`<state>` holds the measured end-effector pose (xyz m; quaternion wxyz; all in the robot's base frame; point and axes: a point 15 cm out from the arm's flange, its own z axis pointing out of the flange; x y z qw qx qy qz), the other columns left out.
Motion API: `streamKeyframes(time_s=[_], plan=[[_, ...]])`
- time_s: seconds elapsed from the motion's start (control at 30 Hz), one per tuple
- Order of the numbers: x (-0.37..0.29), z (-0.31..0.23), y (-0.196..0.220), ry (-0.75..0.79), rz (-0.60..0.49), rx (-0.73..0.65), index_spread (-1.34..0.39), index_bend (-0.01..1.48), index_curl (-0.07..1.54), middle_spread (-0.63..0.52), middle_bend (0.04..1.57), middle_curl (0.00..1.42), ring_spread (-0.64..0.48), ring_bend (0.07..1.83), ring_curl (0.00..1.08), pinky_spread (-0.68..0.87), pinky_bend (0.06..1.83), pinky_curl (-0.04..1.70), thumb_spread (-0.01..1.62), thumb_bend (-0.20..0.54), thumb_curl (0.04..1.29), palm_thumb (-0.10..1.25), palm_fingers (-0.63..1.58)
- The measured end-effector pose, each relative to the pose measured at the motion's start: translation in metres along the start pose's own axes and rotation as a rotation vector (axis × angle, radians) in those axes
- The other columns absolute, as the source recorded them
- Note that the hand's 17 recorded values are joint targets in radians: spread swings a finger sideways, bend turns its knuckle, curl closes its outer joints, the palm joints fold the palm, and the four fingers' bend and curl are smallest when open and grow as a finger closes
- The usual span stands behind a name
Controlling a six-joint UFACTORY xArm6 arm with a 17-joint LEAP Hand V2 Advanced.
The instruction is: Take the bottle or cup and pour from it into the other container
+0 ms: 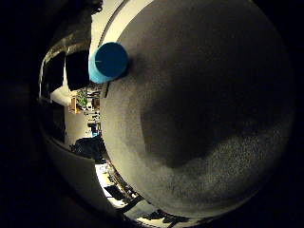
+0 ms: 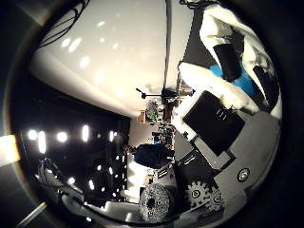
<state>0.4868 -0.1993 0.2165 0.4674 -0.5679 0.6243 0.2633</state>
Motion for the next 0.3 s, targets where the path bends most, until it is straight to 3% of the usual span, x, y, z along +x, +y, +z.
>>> streamKeyframes(time_s=[0.1, 0.17, 0.3], plan=[[-0.015, -0.003, 0.002, -0.018, -0.013, -0.014, -0.44, 0.82, 0.99, -0.26, 1.24, 1.01, -0.26, 1.45, 0.8, -0.27, 1.23, 1.13, 0.77, -0.039, 0.63, 0.97, 0.66], [-0.028, -0.005, 0.005, -0.032, -0.025, -0.028, -0.43, 0.67, 0.97, -0.24, 1.15, 0.96, -0.24, 1.41, 0.76, -0.32, 1.18, 1.07, 0.72, -0.043, 0.63, 0.92, 0.54], [-0.058, -0.022, 0.01, -0.031, -0.061, -0.041, -0.4, 0.47, 0.91, -0.2, 1.03, 0.88, -0.21, 1.35, 0.69, -0.38, 0.99, 0.95, 0.77, -0.027, 0.62, 0.89, 0.39]])
